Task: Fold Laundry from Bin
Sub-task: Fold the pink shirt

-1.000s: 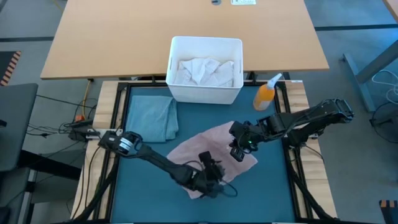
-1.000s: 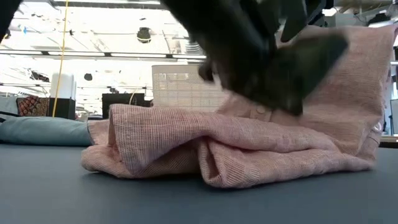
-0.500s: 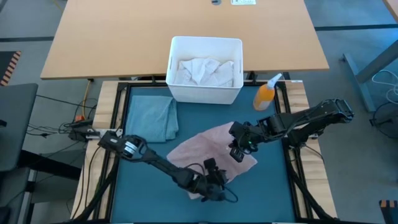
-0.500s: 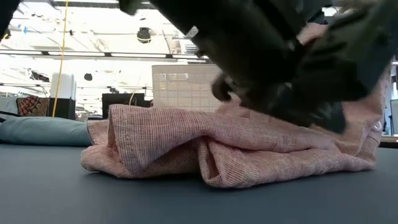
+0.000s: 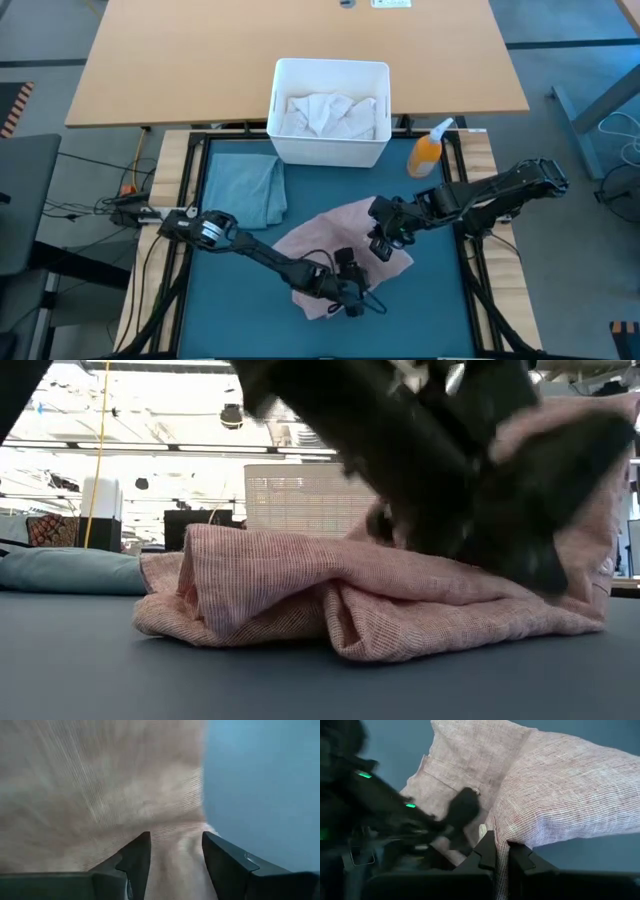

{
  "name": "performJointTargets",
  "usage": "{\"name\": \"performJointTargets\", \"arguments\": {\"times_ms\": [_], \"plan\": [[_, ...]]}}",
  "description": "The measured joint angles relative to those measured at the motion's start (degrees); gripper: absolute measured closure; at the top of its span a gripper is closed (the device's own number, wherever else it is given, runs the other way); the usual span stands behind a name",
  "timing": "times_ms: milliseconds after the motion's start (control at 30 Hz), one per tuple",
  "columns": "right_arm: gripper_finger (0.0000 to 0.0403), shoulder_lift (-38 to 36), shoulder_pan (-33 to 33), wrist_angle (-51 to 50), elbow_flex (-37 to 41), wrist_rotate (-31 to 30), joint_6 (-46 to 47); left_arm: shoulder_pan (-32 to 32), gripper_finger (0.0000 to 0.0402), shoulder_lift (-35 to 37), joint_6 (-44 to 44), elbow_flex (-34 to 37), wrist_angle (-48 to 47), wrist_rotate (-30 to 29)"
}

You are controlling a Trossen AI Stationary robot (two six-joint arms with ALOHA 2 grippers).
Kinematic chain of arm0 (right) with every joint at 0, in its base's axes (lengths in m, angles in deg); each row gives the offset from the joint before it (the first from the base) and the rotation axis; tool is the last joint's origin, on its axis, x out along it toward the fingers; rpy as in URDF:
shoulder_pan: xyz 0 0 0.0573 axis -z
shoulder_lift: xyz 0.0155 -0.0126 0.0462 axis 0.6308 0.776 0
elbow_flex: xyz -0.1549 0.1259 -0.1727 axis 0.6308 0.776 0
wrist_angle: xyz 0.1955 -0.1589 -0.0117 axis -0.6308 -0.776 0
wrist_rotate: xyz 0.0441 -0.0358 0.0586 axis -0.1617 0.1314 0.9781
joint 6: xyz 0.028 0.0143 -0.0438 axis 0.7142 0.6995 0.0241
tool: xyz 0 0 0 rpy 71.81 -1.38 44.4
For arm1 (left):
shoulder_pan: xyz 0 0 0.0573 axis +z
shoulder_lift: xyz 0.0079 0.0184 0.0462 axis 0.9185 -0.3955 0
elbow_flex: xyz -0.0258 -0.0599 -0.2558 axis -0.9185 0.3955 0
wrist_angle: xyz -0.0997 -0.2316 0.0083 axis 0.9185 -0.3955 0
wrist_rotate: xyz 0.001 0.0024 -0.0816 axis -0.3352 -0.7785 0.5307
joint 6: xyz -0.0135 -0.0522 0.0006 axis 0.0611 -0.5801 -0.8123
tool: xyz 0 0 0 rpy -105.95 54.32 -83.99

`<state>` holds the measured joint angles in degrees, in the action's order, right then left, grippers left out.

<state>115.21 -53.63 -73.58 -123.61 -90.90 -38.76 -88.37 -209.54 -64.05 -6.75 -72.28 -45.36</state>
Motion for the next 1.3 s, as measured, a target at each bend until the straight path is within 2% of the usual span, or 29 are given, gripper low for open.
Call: {"name": "performJointTargets", "arguments": {"times_ms": [100, 233, 333, 400, 467, 567, 633, 700, 800, 900, 1133, 1300], "plan": [[0.0371, 0.0, 0.1, -0.5, 0.0, 0.1, 0.0, -1.7, 0.0235, 4.7, 2.7, 0.0, -5.4, -2.6], [0.0371, 0.0, 0.1, -1.2, 0.0, 0.1, 0.0, -4.8, 0.0235, 11.3, 5.5, 0.3, -18.0, -12.9], [0.0371, 0.0, 0.1, -1.1, 0.0, 0.2, 0.2, -5.5, 0.0235, 17.8, 1.8, 6.1, -26.1, -16.8], [0.0371, 0.0, 0.1, -0.8, 0.0, 0.2, 0.2, -5.2, 0.0235, 23.7, -3.5, 13.9, -26.8, -17.6], [0.0371, 0.0, 0.1, -0.4, 0.0, 0.2, 0.2, -5.1, 0.0235, 29.6, -9.0, 24.2, -21.4, -17.8], [0.0371, 0.0, 0.1, 0.6, 0.0, 0.2, 0.2, -5.7, 0.0235, 35.4, -13.1, 40.9, 1.9, -13.6], [0.0371, 0.0, 0.4, 2.0, 0.0, 0.3, 0.2, -5.7, 0.0235, 35.4, -13.7, 49.2, 21.1, -9.0], [0.0371, 0.0, 0.6, 2.9, 0.0, 0.7, 1.1, -4.6, 0.0235, 33.1, -15.6, 53.6, 32.4, -7.0], [0.0371, 0.0, 0.9, 3.9, 0.0, 2.1, 1.7, -2.8, 0.0235, 28.2, -18.9, 54.0, 33.6, -5.3], [0.0371, 0.0, 0.8, 5.0, 0.0, 2.5, 2.9, -1.5, 0.0235, 23.9, -18.6, 50.7, 34.2, -3.2], [0.0371, 0.0, 0.8, 8.1, -0.3, 5.2, 4.2, 2.4, 0.0235, 16.5, -12.0, 40.6, 33.7, 0.7], [0.0371, 0.0, -0.3, 7.7, -2.5, 5.7, 4.2, 6.0, 0.0235, 11.4, -7.1, 31.3, 27.6, 5.0]]}}
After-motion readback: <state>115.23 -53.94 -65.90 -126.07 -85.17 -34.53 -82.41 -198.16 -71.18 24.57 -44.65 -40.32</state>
